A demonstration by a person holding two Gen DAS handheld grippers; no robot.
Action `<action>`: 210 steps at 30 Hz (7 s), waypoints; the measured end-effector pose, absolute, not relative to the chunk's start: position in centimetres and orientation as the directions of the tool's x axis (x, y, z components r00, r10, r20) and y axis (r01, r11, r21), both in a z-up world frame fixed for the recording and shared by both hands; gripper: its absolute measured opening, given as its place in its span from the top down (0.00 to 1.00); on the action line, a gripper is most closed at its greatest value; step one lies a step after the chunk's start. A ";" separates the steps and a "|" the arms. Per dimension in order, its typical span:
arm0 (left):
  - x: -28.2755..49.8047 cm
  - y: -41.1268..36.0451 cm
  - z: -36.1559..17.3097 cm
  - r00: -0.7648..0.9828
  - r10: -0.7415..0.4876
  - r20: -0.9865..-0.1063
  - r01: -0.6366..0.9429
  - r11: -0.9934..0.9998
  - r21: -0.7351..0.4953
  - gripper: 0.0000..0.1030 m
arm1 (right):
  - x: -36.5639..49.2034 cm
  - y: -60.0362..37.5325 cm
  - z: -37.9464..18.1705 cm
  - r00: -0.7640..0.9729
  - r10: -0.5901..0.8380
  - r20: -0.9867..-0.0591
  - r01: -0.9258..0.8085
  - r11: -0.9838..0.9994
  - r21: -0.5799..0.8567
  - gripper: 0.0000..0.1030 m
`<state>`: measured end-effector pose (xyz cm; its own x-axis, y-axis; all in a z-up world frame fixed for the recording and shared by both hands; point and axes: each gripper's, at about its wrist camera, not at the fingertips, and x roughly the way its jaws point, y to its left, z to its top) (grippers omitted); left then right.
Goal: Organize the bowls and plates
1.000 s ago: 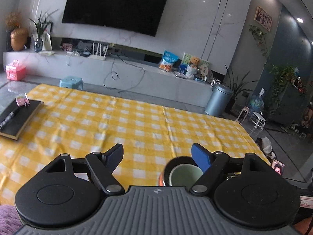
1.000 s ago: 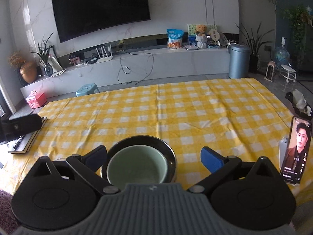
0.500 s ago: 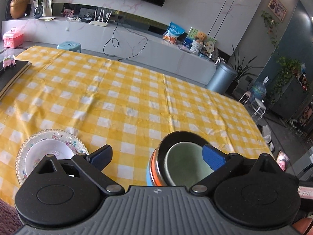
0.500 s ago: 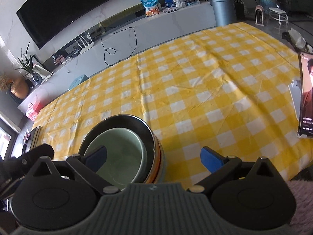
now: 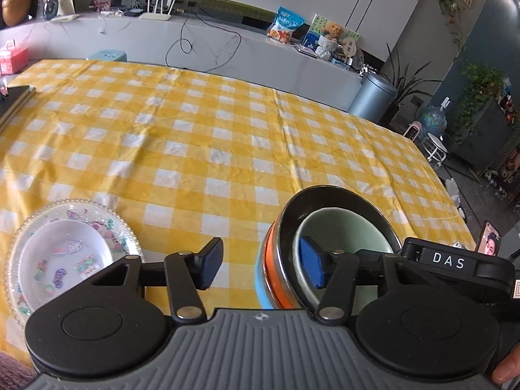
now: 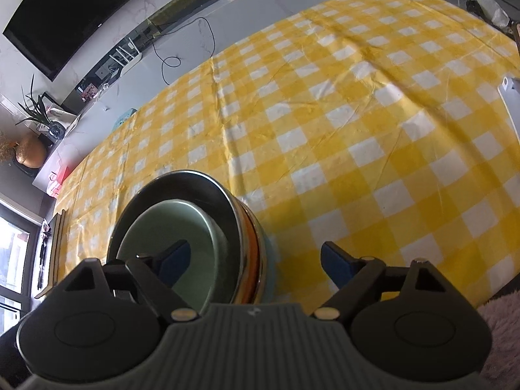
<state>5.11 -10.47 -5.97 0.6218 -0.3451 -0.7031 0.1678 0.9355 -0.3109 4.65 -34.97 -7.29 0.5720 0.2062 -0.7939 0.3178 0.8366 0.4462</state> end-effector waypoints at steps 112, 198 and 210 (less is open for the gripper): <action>6.1 7.7 -5.8 0.487 -0.215 -0.846 -0.276 0.882 -0.383 0.60 | 10.5 -15.6 -6.7 0.335 0.527 -0.781 0.076 0.811 0.580 0.57; -11.1 1.1 -1.9 0.749 0.062 -0.659 -0.022 0.997 0.069 0.15 | -9.8 -16.9 -1.3 0.724 0.299 -0.622 -0.295 0.949 0.112 0.20; -11.3 0.8 -1.8 0.751 0.069 -0.657 -0.016 0.996 0.086 0.15 | -10.2 -17.1 -1.2 0.731 0.312 -0.607 -0.299 0.946 0.125 0.20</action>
<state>-11.28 0.77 -1.83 0.7511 0.0686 -0.6566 -0.0161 0.9962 0.0856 -10.15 -17.10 -1.15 0.7311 0.3115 -0.6070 -0.2994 0.9459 0.1249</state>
